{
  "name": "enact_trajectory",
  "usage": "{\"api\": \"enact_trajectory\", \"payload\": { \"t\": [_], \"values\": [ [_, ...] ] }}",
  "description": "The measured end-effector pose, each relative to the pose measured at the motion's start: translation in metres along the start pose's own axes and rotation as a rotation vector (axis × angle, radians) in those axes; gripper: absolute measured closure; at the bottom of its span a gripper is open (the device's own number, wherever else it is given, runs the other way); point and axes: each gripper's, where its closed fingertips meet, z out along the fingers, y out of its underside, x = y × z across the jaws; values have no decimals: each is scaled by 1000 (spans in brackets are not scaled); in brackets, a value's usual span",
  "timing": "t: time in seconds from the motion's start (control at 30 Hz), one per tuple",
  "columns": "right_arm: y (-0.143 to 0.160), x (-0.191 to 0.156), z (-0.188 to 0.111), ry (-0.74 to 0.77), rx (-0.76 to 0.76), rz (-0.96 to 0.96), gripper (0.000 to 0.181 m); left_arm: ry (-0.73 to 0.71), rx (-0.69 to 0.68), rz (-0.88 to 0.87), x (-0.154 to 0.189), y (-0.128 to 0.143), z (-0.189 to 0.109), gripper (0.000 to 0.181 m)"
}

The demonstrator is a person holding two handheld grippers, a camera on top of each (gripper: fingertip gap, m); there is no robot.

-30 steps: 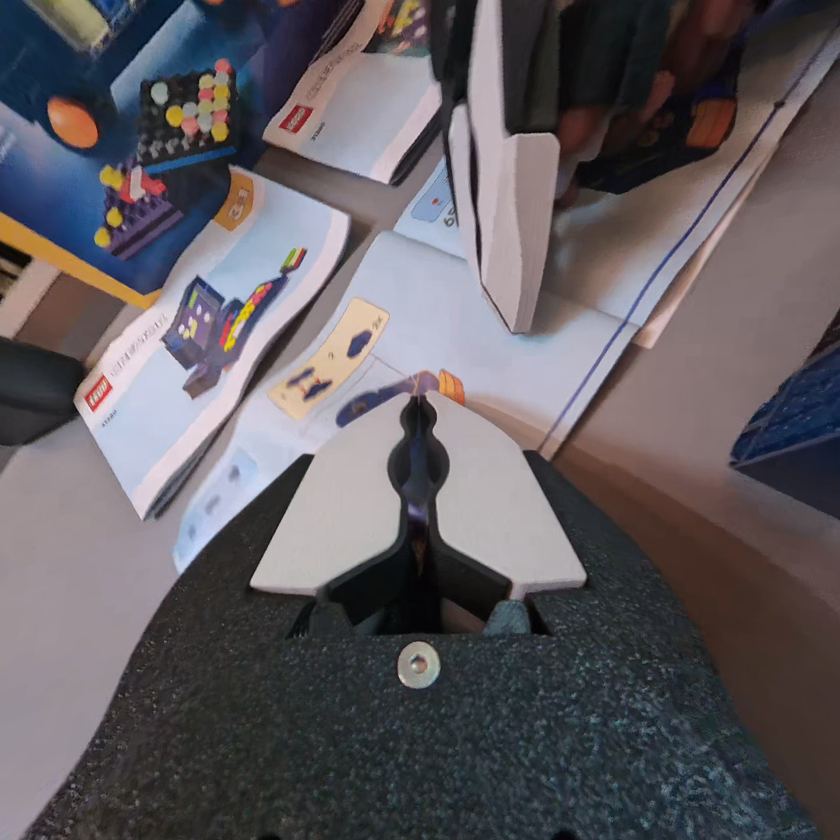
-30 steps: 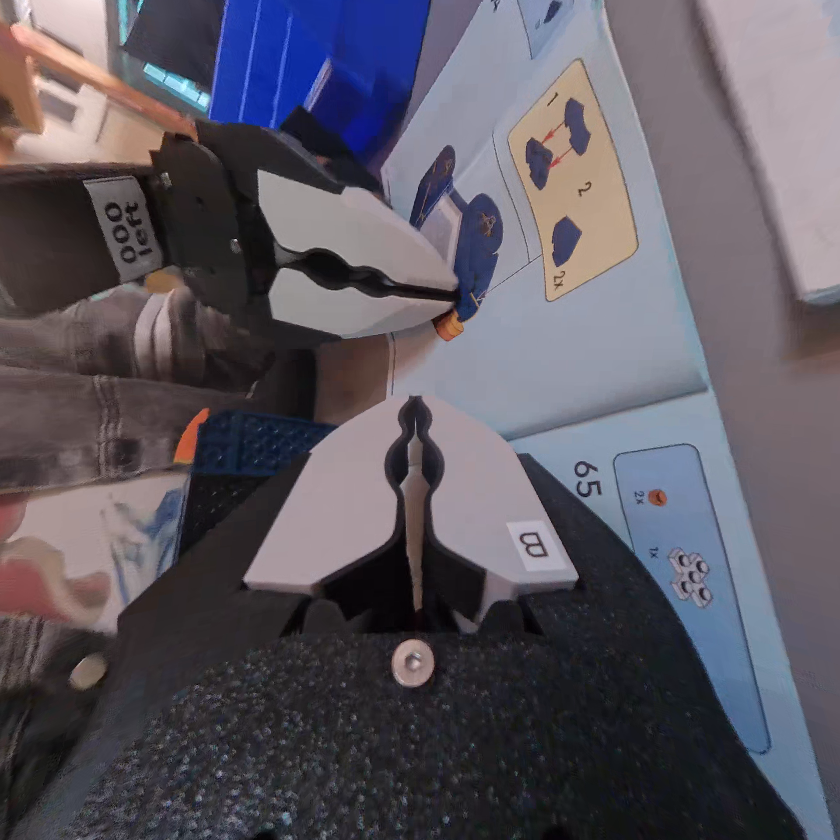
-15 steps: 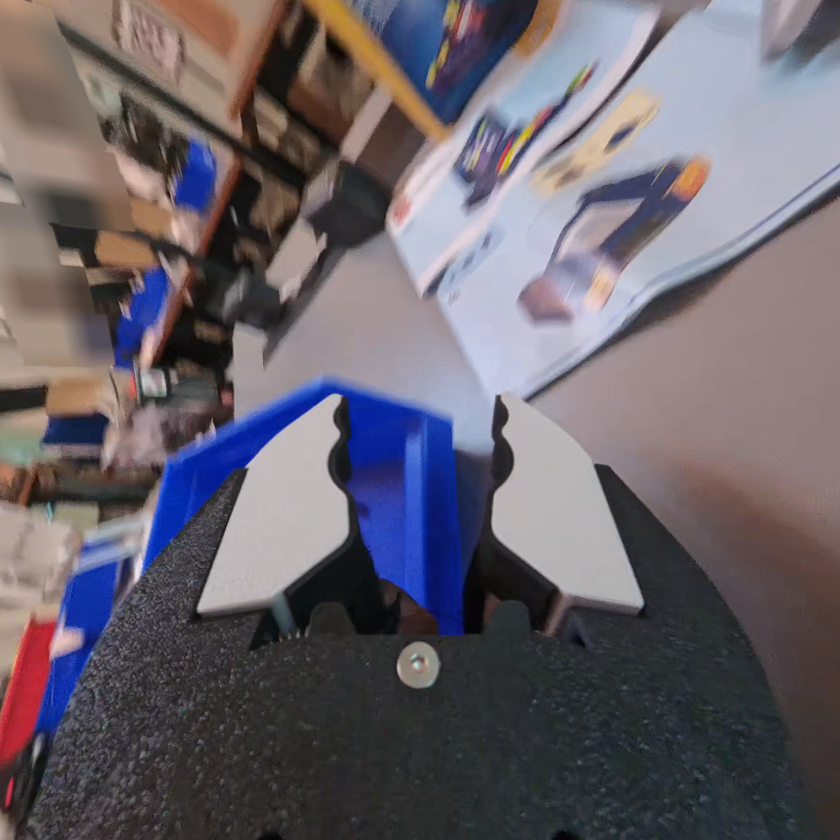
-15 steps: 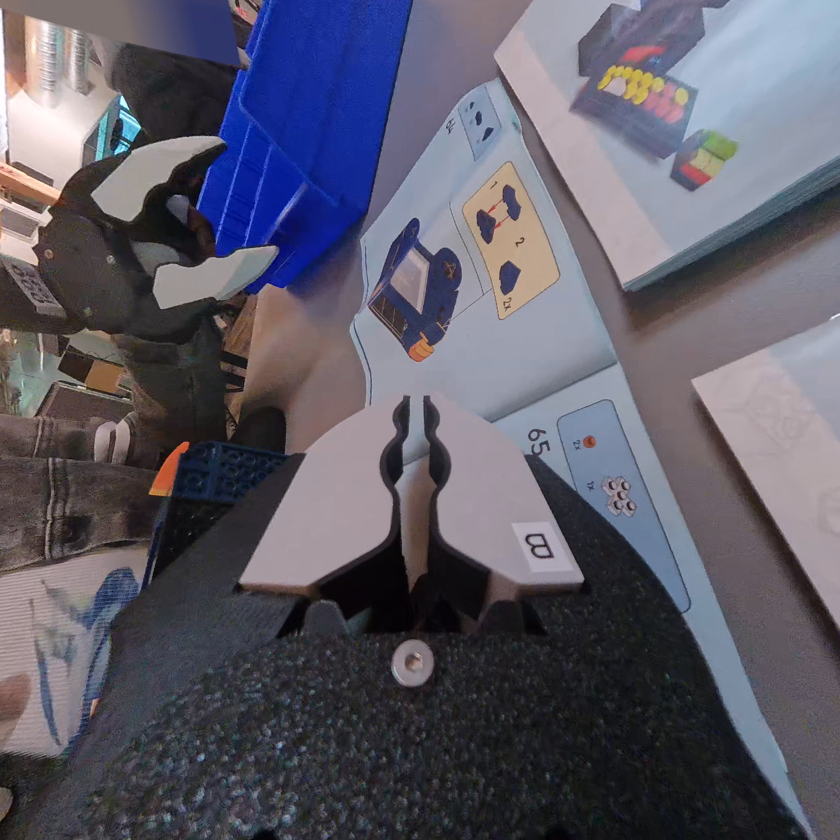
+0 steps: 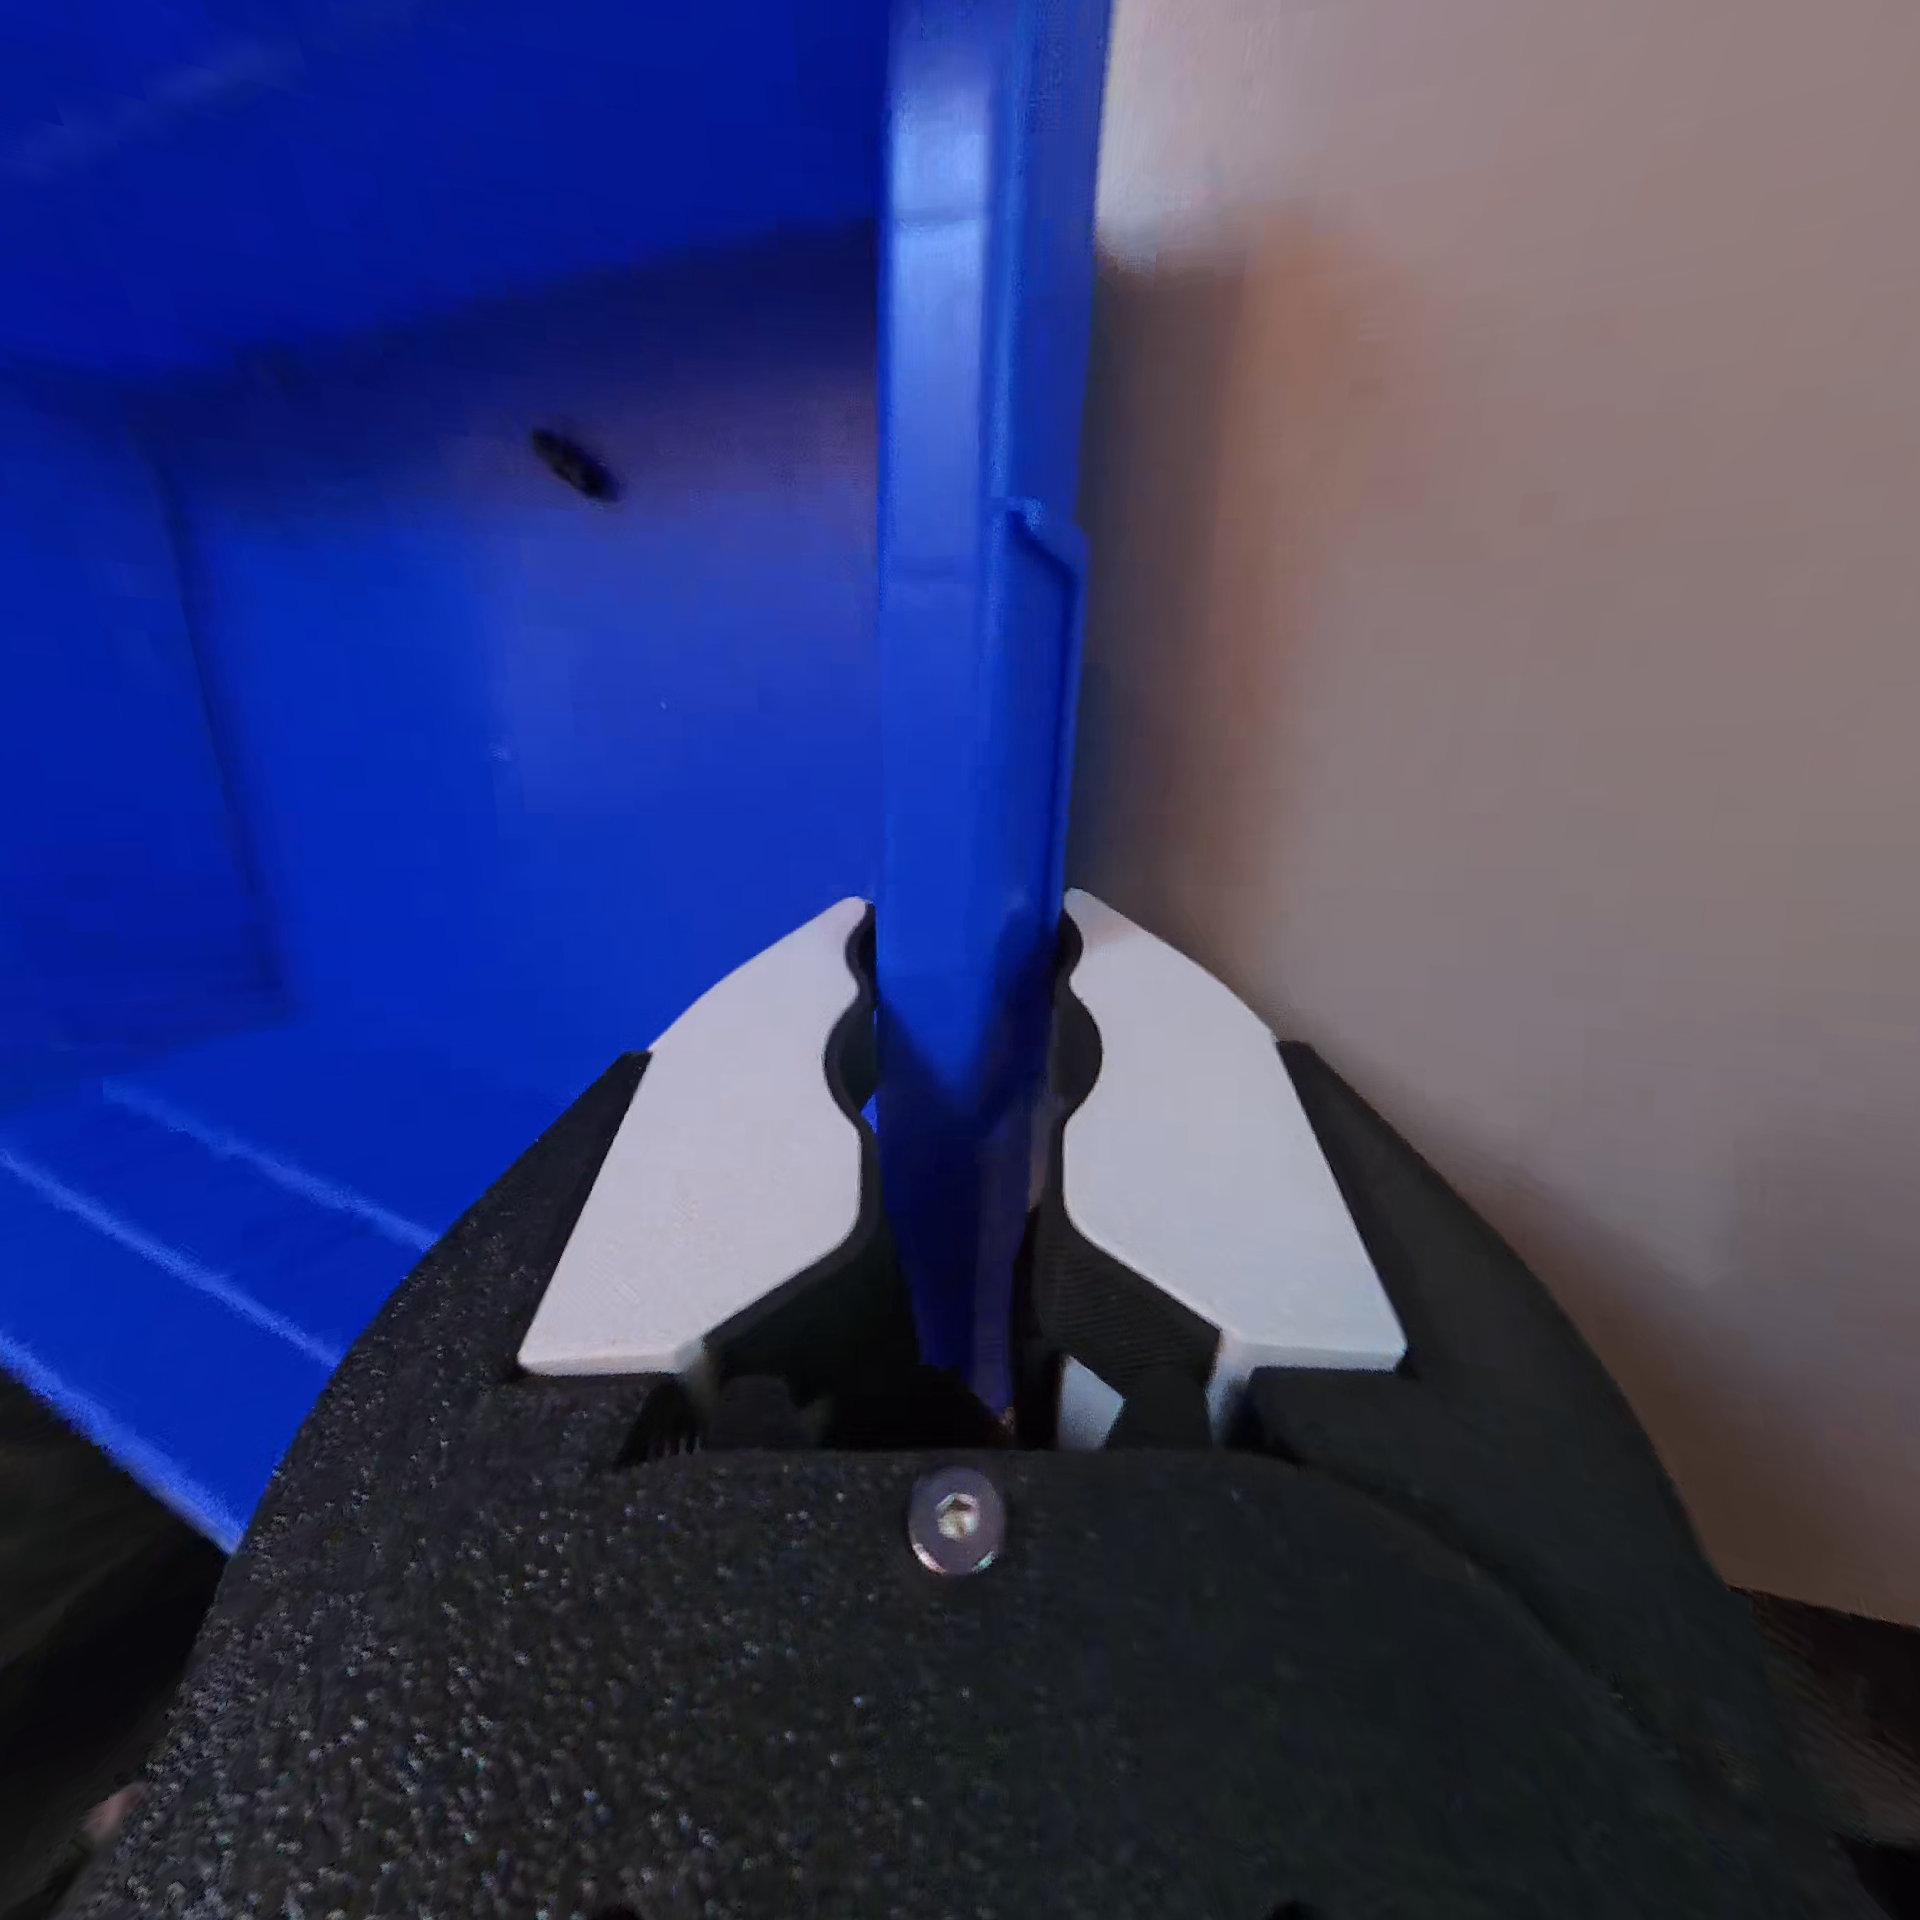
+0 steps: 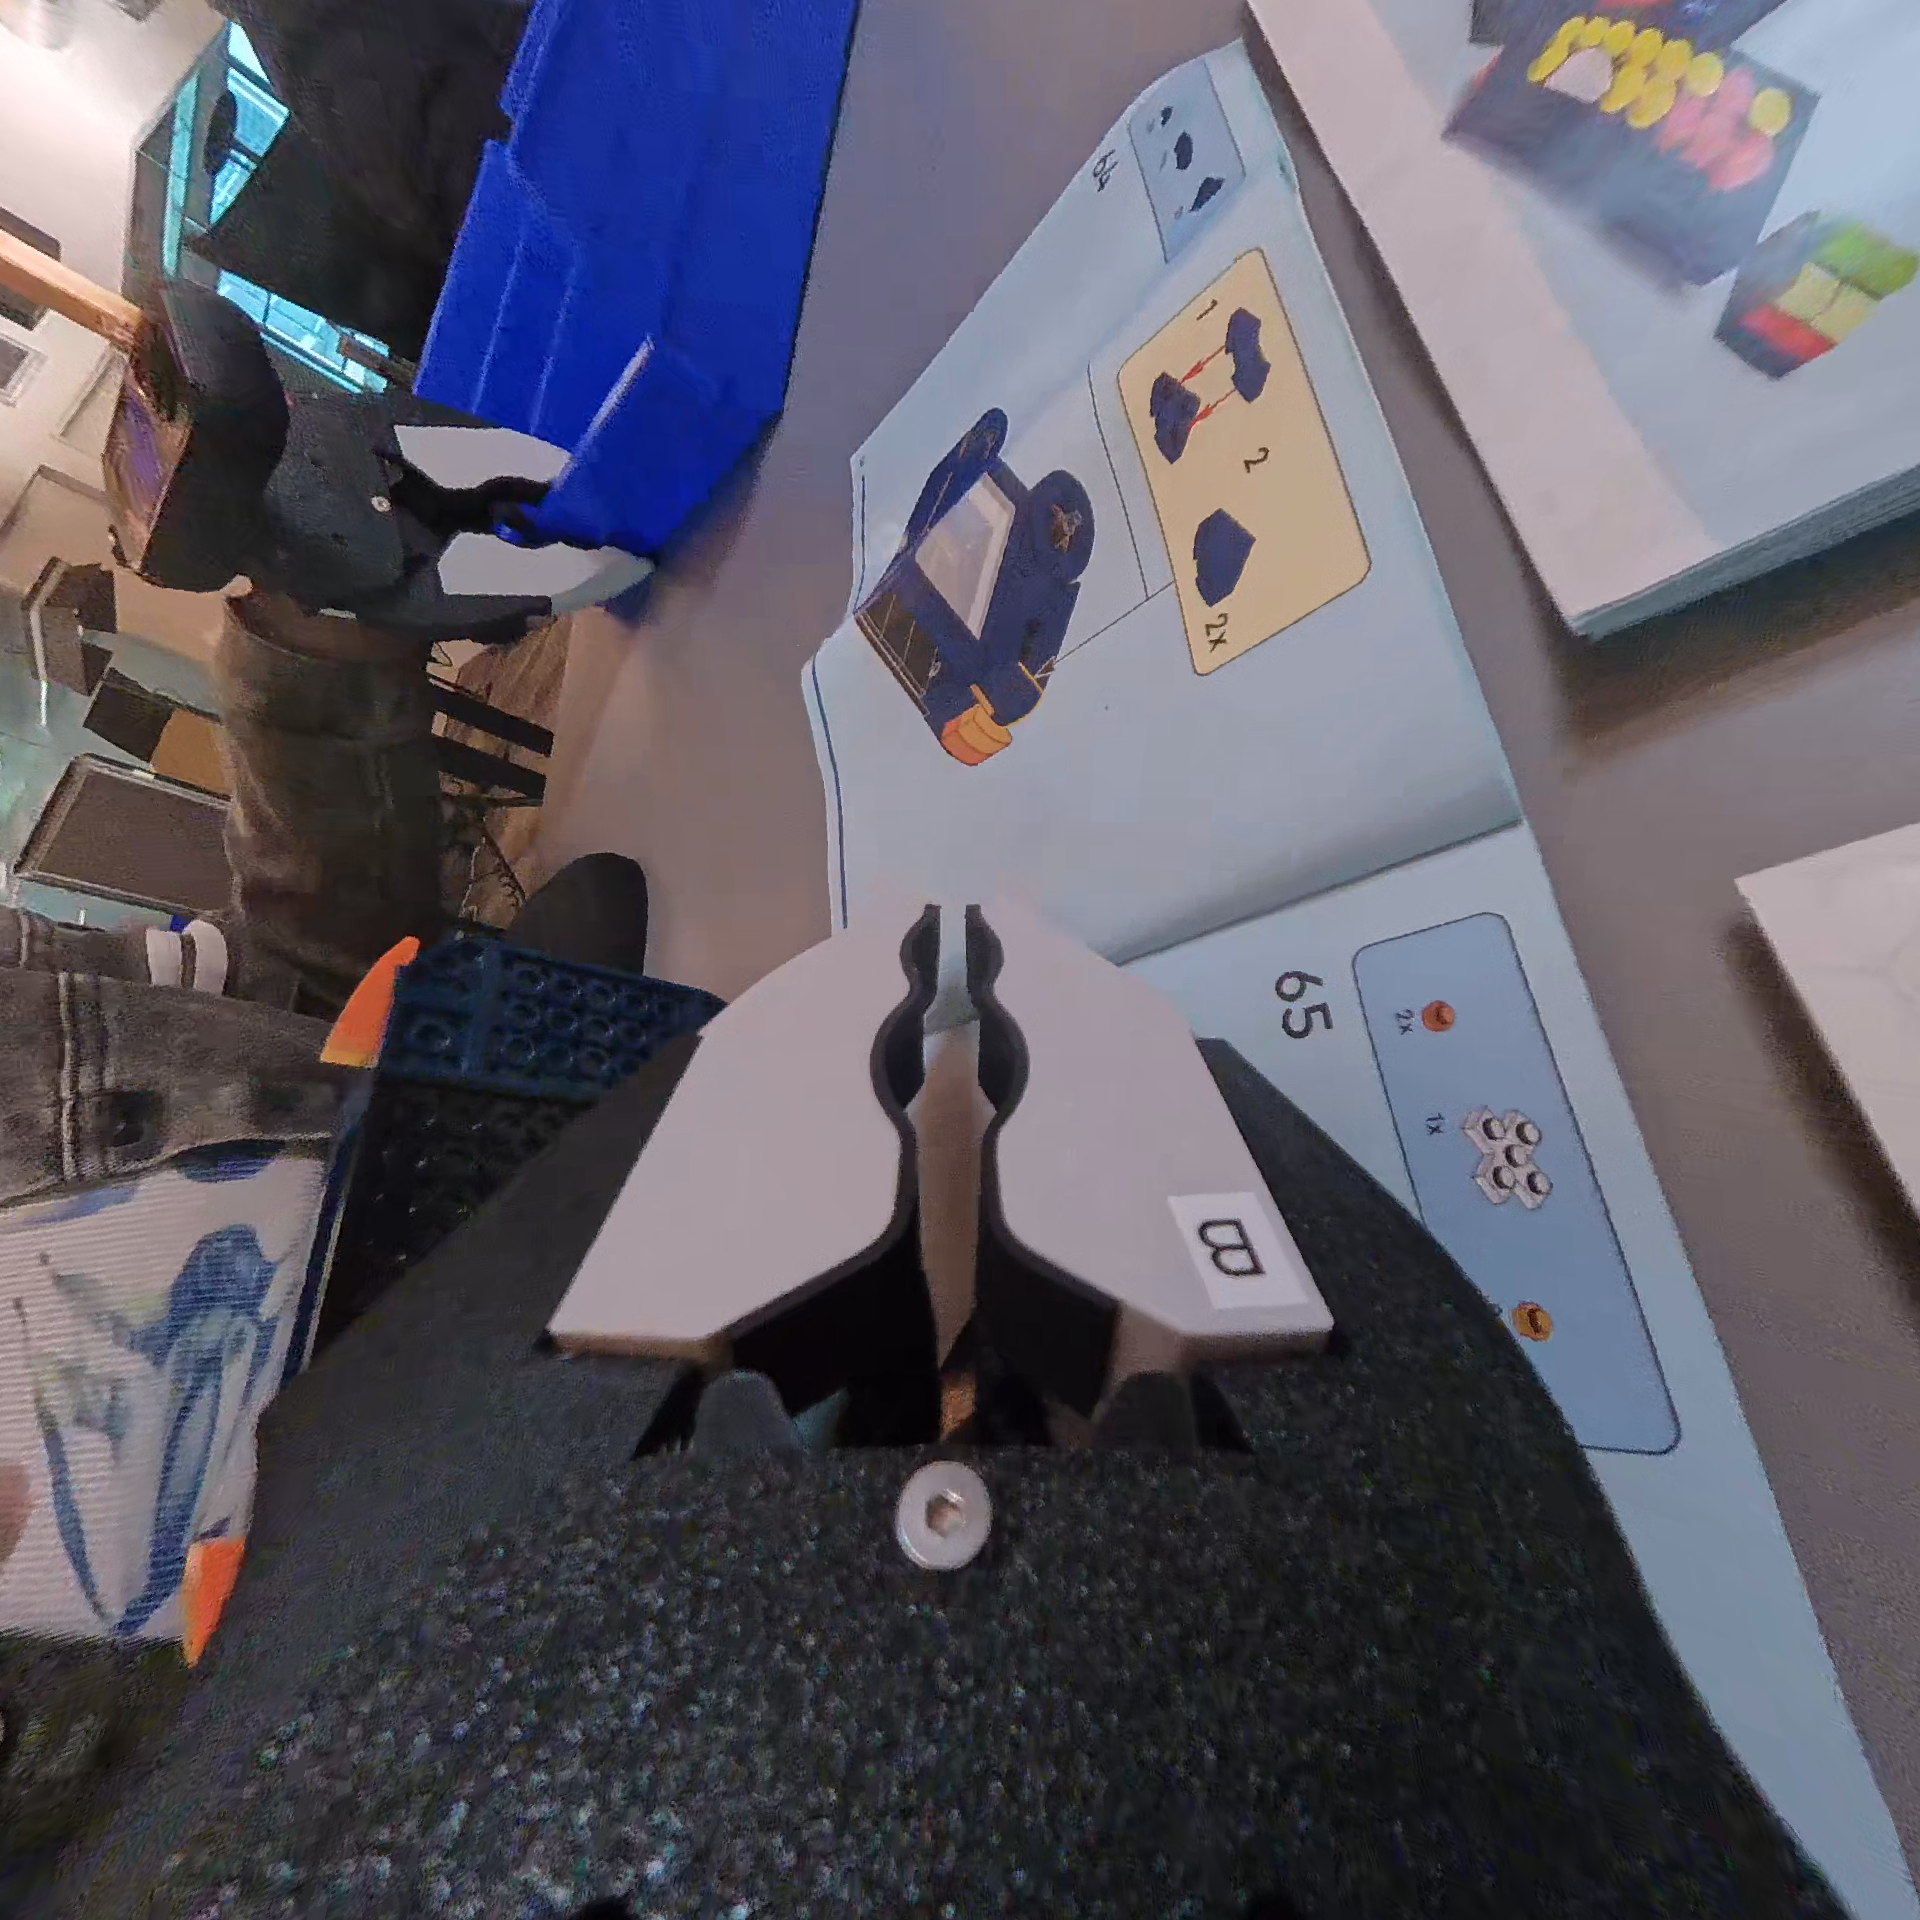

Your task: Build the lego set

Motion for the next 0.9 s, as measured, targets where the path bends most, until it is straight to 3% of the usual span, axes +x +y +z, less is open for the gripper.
{"api": "enact_trajectory", "payload": {
  "t": [0.1,0.27,0.33,0.4,0.5,0.57,0.67,0.73,0.77,0.83,0.9],
  "values": [
    [5,1,1,24,-38,-23,181,-97,13,157,-13,10,1,151],
    [24,-10,-2,-43,-143,-73,181,-24,28,172,-11,9,0,152],
    [28,-12,-4,-59,-163,-88,181,-43,-40,148,-10,9,-6,151],
    [30,-13,-5,-64,-178,-106,181,-99,20,171,-5,-18,-21,149],
    [31,-13,-5,-76,-185,-103,181,-78,271,203,13,-87,-50,161],
    [31,-13,-5,-78,-183,-100,181,95,523,241,46,-143,-68,161],
    [31,-14,-5,-86,-180,-96,181,415,785,348,109,-199,-100,162],
    [31,-14,-5,-91,-180,-92,181,542,985,390,137,-232,-112,161],
    [31,-14,-6,-96,-181,-88,181,591,1016,383,145,-244,-103,166],
    [31,-15,-6,-105,-184,-78,181,776,944,413,166,-245,-77,173],
    [31,-15,-6,-108,-185,-77,181,970,758,465,185,-218,-54,176]
  ]
}}
